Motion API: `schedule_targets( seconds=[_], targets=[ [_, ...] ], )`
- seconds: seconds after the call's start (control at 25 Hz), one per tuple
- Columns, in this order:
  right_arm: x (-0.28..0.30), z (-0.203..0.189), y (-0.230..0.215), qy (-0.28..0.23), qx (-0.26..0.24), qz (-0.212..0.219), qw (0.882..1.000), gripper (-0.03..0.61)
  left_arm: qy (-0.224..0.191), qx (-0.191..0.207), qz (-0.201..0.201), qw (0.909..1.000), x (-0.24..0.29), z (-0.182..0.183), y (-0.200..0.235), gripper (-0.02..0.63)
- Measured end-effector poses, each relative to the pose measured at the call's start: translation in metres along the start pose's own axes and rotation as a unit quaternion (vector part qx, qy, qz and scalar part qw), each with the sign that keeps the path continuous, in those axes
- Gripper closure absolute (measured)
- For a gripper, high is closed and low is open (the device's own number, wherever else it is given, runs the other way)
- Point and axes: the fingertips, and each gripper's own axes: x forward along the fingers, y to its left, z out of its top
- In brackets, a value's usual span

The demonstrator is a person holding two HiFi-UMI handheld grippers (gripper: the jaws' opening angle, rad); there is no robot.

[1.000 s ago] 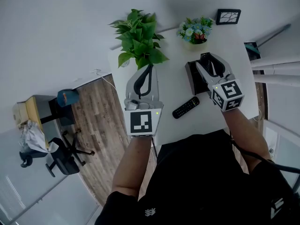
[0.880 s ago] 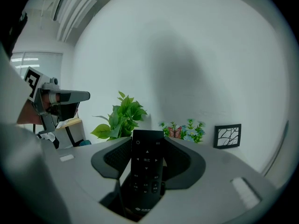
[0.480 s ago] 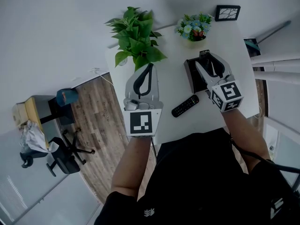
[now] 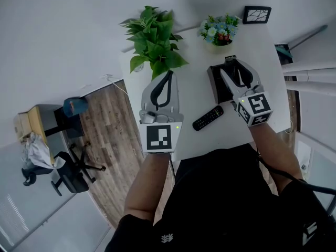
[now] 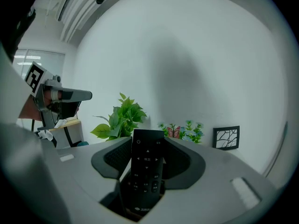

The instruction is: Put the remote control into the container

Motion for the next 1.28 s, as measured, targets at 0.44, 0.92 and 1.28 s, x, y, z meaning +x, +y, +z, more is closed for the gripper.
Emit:
schedule_targets(
  seconds=[0.44, 0.92, 1.28],
  targets=[
    [-0.024, -0.029, 0.005, 0.032, 0.001, -0.013, 0.999, 0.38, -0.009, -0.01, -0.006, 0.9999, -0.007, 0.004, -0.011, 0.612],
    [-0.022, -0.06, 0.013, 0.07, 0.004, -0.009, 0.997, 0.379, -0.002, -0.007, 0.006, 1.0, -0.03, 0.003, -0.014, 0.612],
    [-0.021, -0.062, 0.018, 0.081, -0.007, -0.004, 0.997, 0.379, -0.006, -0.007, 0.031, 0.9995, -0.052, 0.007, -0.003, 0.612]
  ],
)
